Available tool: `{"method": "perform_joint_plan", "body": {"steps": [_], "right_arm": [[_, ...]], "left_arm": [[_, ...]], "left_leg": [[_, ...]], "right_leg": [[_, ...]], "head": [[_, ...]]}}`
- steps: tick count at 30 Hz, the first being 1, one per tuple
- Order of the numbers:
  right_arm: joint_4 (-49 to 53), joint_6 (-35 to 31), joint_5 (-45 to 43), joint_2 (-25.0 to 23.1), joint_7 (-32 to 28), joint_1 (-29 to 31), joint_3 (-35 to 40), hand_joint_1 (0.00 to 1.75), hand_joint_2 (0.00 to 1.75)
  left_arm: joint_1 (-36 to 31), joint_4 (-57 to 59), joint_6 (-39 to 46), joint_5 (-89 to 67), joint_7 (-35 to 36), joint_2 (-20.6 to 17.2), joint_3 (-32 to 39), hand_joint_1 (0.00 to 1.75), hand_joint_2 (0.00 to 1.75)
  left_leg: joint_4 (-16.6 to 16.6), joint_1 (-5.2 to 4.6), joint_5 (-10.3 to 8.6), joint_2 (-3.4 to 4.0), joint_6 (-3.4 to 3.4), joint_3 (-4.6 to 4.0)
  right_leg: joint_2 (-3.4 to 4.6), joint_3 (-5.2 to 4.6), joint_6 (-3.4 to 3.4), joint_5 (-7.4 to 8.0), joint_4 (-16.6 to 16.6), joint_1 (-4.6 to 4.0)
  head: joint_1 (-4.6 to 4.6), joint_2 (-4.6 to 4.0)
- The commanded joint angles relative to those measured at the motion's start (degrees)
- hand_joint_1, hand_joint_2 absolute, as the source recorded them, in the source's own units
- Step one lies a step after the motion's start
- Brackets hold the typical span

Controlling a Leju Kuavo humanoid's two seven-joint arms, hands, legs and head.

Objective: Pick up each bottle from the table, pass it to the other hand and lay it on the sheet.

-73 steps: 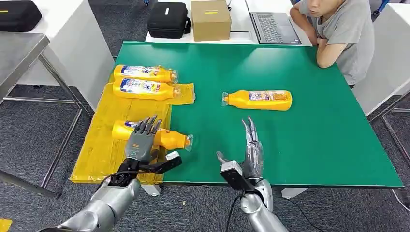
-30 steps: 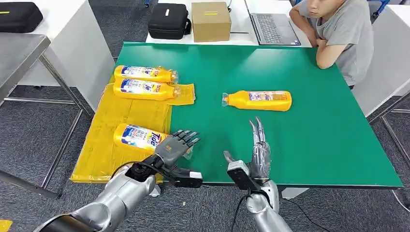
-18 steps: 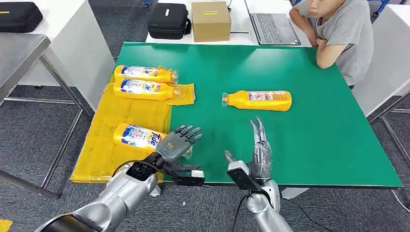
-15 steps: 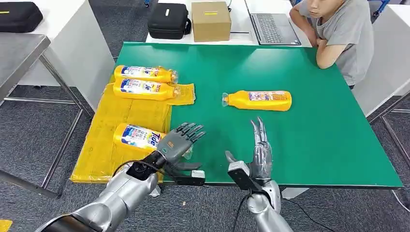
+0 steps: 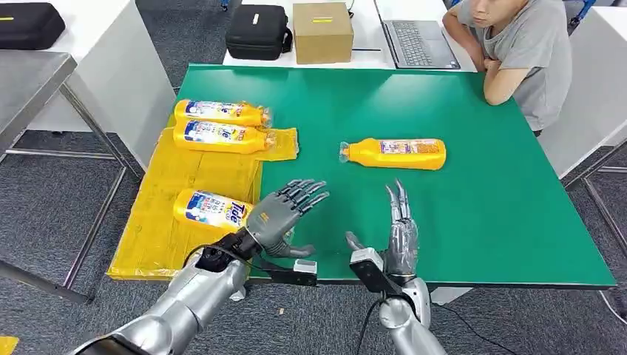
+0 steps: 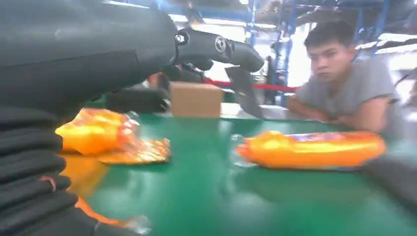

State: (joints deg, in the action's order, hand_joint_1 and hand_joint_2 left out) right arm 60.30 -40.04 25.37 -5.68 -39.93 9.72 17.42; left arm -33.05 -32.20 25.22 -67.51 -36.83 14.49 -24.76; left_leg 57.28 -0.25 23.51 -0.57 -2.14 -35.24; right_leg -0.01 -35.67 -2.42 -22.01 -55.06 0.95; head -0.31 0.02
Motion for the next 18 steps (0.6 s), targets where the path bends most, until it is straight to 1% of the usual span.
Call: {"method": "perform_joint_plan", "body": {"steps": [1, 2, 3, 5, 6, 7, 9, 10, 11, 18], "right_arm": [[6.6, 0.0, -5.6, 0.6, -0.1, -0.2, 1.0, 0.0, 1.75], [8.6, 0.0, -5.9, 0.6, -0.1, -0.8, 1.1, 0.0, 1.75], [10.3, 0.0, -6.5, 0.6, -0.1, -1.2, 1.3, 0.0, 1.75], [14.3, 0.0, -9.2, 0.0, -0.1, -2.3, 1.2, 0.0, 1.75], [16.2, 0.0, -11.5, -0.1, -0.1, -2.8, 1.6, 0.0, 1.75], [19.4, 0.0, -12.0, -0.8, -0.1, -3.8, 0.8, 0.0, 1.75], [23.8, 0.0, -11.1, -1.8, -0.1, -5.5, -0.1, 0.0, 1.75], [23.8, 0.0, -11.1, -1.8, -0.1, -5.5, -0.1, 0.0, 1.75], [23.8, 0.0, -11.1, -1.8, -0.1, -5.5, -0.1, 0.0, 1.75], [23.8, 0.0, -11.1, -1.8, -0.1, -5.5, -0.1, 0.0, 1.75]], "left_arm": [[1.3, -10.2, 6.0, 23.5, -3.2, -2.4, -4.5, 0.0, 1.75], [2.0, -13.0, 8.0, 27.9, -3.2, -3.5, -7.2, 0.0, 1.75], [2.2, -14.1, 9.1, 31.7, -3.2, -4.0, -8.8, 0.0, 1.75], [3.1, -17.6, 13.2, 38.0, -3.2, -4.9, -11.8, 0.0, 1.75], [3.8, -20.0, 14.8, 41.0, -3.2, -5.4, -12.2, 0.0, 1.75], [4.9, -22.2, 14.8, 43.7, -3.2, -5.2, -11.2, 0.0, 1.75], [6.0, -24.3, 14.8, 46.0, -3.2, -5.1, -9.8, 0.0, 1.75], [6.0, -24.3, 14.8, 46.0, -3.2, -5.1, -9.8, 0.0, 1.75], [6.0, -24.3, 14.8, 46.0, -3.2, -5.1, -9.8, 0.0, 1.75], [6.0, -24.3, 14.8, 46.0, -3.2, -5.1, -9.8, 0.0, 1.75]], "left_leg": [[0.1, 0.02, 0.12, 0.08, 0.1, 0.08], [0.1, 0.03, 0.2, 0.1, 0.13, 0.18], [0.1, 0.04, 0.11, 0.09, 0.1, 0.04], [0.1, 0.04, 0.23, 0.14, 0.15, 0.26], [0.0, 0.03, 0.15, 0.1, 0.12, 0.12], [0.1, 0.05, 0.21, 0.1, 0.15, 0.16], [0.0, 0.01, 0.17, 0.14, 0.11, 0.08], [0.0, -0.01, 0.1, 0.09, 0.09, -0.01], [0.0, 0.01, 0.18, 0.13, 0.12, 0.11], [0.0, 0.03, 0.11, 0.09, 0.11, 0.08]], "right_leg": [[0.04, 0.06, 0.08, -0.11, -0.1, -0.03], [0.06, 0.16, 0.11, -0.19, -0.1, -0.04], [0.05, 0.03, 0.08, -0.09, -0.1, -0.04], [0.09, 0.22, 0.14, -0.21, -0.1, -0.05], [0.06, 0.1, 0.11, -0.13, -0.1, -0.04], [0.06, 0.13, 0.13, -0.2, -0.1, -0.06], [0.11, 0.04, 0.1, -0.14, -0.1, -0.02], [0.07, -0.03, 0.08, -0.09, -0.1, 0.0], [0.09, 0.07, 0.11, -0.17, -0.1, -0.02], [0.06, 0.05, 0.1, -0.1, 0.0, -0.03]], "head": [[-0.02, 0.0], [0.0, 0.0], [0.02, 0.0], [-0.02, 0.0], [-0.02, 0.0], [0.0, 0.0], [0.0, 0.0], [0.0, 0.0], [0.0, 0.0], [0.0, 0.0]]}}
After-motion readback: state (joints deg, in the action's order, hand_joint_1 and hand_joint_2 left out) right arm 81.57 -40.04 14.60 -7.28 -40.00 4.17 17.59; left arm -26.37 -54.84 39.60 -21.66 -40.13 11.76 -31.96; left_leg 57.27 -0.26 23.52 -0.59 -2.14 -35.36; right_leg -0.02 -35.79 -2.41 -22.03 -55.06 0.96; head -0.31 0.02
